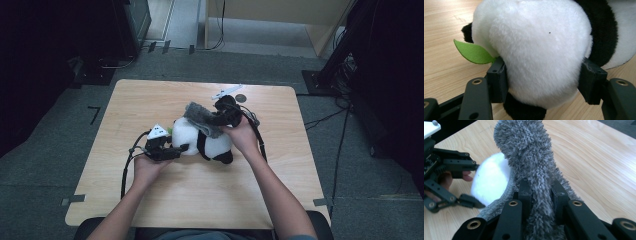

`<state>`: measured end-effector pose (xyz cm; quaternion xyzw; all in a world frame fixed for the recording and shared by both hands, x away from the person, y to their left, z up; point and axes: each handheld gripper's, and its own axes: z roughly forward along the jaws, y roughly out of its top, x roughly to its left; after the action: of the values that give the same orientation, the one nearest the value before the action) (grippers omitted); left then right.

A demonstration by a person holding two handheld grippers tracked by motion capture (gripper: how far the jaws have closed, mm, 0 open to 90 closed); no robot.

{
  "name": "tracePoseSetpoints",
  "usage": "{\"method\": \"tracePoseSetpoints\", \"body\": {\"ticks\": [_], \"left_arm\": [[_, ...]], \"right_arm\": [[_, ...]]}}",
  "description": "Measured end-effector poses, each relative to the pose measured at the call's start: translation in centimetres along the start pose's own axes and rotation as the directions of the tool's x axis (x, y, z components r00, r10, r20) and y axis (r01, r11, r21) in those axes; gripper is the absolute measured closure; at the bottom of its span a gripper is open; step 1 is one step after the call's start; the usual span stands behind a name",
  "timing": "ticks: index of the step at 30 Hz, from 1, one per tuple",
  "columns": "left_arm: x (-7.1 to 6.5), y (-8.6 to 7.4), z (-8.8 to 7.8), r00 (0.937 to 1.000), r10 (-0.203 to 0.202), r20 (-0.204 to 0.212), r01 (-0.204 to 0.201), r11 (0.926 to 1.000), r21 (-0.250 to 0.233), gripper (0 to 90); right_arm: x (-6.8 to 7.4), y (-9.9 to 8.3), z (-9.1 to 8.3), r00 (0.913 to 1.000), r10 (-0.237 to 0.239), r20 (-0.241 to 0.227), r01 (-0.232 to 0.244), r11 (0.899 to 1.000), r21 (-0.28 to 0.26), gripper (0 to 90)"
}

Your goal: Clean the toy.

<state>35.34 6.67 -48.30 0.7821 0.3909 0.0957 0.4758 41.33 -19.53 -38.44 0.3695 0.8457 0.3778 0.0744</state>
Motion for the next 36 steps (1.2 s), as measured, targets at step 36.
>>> {"method": "tracePoseSetpoints", "body": {"ticks": [36], "left_arm": [[-0.1,0.0,-0.1,1.0000,-0.002,0.001,0.002,0.9999,-0.016,34.6]], "right_arm": [[2.4,0.5,-1.2,0.9979,-0.022,-0.060,0.018,0.998,-0.065,75.3]]}}
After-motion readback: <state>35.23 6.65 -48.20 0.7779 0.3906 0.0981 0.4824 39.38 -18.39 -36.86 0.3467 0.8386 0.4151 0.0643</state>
